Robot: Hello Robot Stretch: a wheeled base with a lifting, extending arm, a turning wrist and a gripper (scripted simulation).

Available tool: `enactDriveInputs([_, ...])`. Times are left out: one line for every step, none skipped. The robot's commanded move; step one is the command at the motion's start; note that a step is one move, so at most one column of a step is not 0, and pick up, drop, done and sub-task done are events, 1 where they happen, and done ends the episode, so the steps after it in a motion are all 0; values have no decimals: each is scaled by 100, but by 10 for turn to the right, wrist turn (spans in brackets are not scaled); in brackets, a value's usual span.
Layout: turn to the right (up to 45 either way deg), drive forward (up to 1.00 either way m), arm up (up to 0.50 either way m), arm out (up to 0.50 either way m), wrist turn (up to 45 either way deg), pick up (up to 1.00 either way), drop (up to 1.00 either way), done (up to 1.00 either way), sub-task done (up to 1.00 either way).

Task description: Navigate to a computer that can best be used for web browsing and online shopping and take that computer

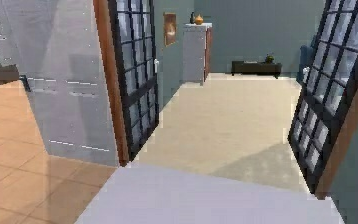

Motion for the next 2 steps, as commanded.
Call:
enactDriveInputs([120, 0, 0, 0, 0, 0, 0, 0, 0])
enactDriveInputs([0, 25, 0, 0, 0, 0, 0, 0, 0])
